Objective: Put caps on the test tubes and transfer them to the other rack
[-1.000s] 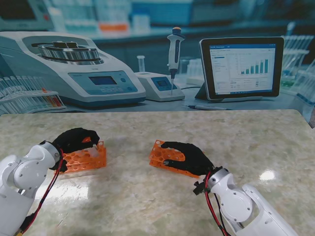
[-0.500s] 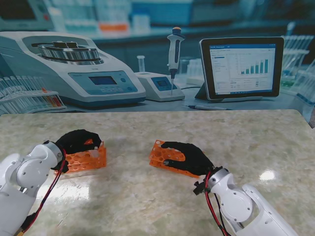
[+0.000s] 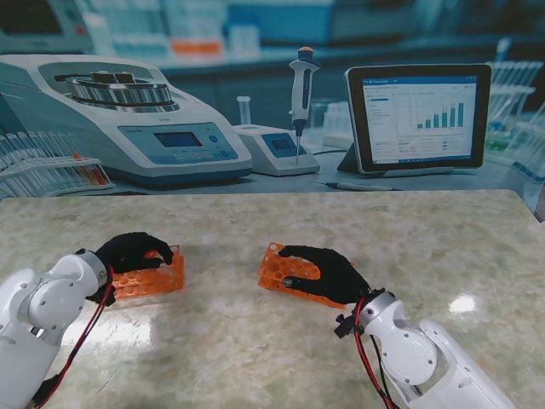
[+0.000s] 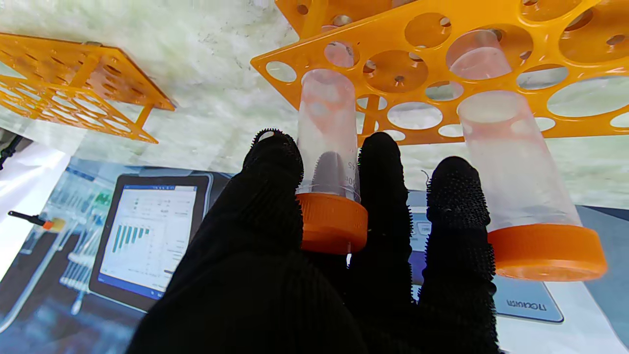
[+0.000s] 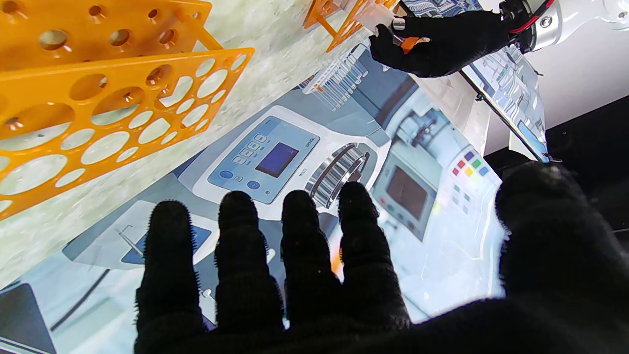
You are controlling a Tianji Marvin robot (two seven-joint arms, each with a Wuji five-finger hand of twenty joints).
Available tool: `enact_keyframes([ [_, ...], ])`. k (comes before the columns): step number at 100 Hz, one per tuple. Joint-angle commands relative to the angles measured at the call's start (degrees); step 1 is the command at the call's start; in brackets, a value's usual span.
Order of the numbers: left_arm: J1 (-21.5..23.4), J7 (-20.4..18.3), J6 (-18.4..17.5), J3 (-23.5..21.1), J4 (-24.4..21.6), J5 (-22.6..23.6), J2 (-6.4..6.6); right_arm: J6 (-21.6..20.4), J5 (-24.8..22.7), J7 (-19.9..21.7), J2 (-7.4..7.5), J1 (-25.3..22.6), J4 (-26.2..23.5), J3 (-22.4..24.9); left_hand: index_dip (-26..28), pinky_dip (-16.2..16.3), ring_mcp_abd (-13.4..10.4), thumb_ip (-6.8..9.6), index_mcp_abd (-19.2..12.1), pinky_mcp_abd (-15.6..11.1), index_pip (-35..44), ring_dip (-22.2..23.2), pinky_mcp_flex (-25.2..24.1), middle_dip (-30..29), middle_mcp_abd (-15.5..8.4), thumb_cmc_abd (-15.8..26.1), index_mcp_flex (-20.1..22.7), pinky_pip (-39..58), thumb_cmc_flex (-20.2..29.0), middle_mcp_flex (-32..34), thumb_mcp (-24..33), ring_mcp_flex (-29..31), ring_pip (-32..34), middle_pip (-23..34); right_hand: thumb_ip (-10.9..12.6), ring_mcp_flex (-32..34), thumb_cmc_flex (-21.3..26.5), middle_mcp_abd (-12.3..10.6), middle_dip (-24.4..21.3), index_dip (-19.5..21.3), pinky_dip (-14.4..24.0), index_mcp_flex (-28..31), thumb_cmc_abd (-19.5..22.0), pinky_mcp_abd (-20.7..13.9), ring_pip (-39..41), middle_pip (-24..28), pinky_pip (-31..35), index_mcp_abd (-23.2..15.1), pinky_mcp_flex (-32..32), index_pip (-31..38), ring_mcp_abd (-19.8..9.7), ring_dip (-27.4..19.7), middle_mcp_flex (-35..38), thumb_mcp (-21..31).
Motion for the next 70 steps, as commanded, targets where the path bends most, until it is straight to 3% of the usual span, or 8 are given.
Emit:
enact_keyframes([
  [1, 0.19, -0.31, 0.16, -0.13, -0.37, -0.12, 0.18, 0.22, 0.18, 0.19, -0.07, -0.27, 0.06, -0.18, -0.95, -2.59, -2.14, 1.82, -2.21, 2.47, -2.10, -4.76, -2.52, -4.73, 0.68, 1.59, -0.35, -3.68, 3.86, -1.90, -1.84, -3.03, -3.54, 1.39, 0.43, -1.69, -0.17, -0.70, -0.02, -0.23, -0.88, -1.10, 2.88, 0.68, 0.01, 0.05, -0.53, 0.21, -0.91, -0.26, -1.23, -0.68, -0.94, -1.12],
  [7, 0.11, -0.05, 0.13, -0.06, -0.25, -0.45, 0.12, 0.23, 0.20, 0.21, -0.06, -0.25, 0.07, -0.18, -1.79, -5.14, -1.24, 1.86, -2.28, 3.95, -4.09, -8.45, -4.69, -15.87, 0.54, 1.53, -0.71, -7.39, 2.73, -3.11, -2.63, -4.13, -6.64, 1.60, 0.43, -1.72, -0.18, -0.78, -0.02, -0.22, -0.88, -1.09, 2.89, 0.68, 0.00, 0.05, -0.55, 0.09, -0.94, -0.25, -1.28, -0.68, -0.96, -1.12],
  [10, 0.06, 0.14, 0.13, 0.01, -0.17, -0.74, 0.07, 0.22, 0.20, 0.20, -0.07, -0.25, 0.07, -0.18, -2.11, -5.88, -1.11, 1.82, -2.35, 4.26, -4.76, -9.22, -5.24, -18.31, 0.62, 1.54, -0.82, -8.47, 2.36, -3.55, -2.77, -4.54, -7.70, 1.54, 0.43, -1.73, -0.19, -0.74, -0.01, -0.22, -0.87, -1.13, 2.92, 0.68, 0.00, 0.05, -0.53, 0.05, -0.91, -0.26, -1.31, -0.68, -0.96, -1.12],
  [26, -0.34, 1.25, -0.13, 0.51, 0.41, -1.91, -0.14, 0.17, 0.19, 0.18, -0.07, -0.28, 0.08, -0.15, -3.64, -9.04, -0.33, 1.62, -2.81, 5.02, -7.07, -12.99, -7.07, -21.09, 0.66, 1.80, -1.20, -12.89, -0.19, -4.55, -3.80, -5.83, -12.95, -0.14, 0.43, -1.64, -0.20, -0.72, 0.00, -0.22, -0.86, -1.09, 2.86, 0.68, 0.03, 0.04, -0.54, 0.18, -0.92, -0.25, -1.24, -0.67, -0.96, -1.12],
  [53, -0.88, 2.69, -0.43, 1.27, 0.51, -3.20, -0.46, 0.10, 0.23, 0.16, -0.07, -0.41, 0.00, -0.02, -6.53, -15.37, 2.39, 1.38, -2.86, 6.60, -12.03, -23.04, -11.94, -25.80, 0.51, 3.44, -1.75, -21.97, -4.53, -6.21, -4.54, -8.27, -24.13, -3.16, 0.43, -1.73, -0.27, -0.72, 0.00, -0.23, -0.85, -1.16, 2.98, 0.67, -0.01, 0.04, -0.54, 0.16, -0.90, -0.28, -1.23, -0.68, -0.96, -1.10],
  [70, -0.63, 3.01, -1.04, 0.94, -0.56, -2.95, -0.50, 0.09, 0.29, 0.27, -0.05, -0.44, -0.02, 0.01, -8.71, -24.91, 3.95, 1.37, -1.81, 6.87, -15.01, -35.30, -17.23, -30.60, 0.22, 4.65, -2.38, -35.05, -5.81, -7.02, -4.43, -12.17, -32.67, -5.36, 0.43, -1.73, -0.31, -0.79, -0.01, -0.22, -0.83, -1.15, 3.01, 0.65, 0.00, 0.02, -0.54, 0.01, -0.91, -0.28, -1.37, -0.68, -1.01, -1.10],
])
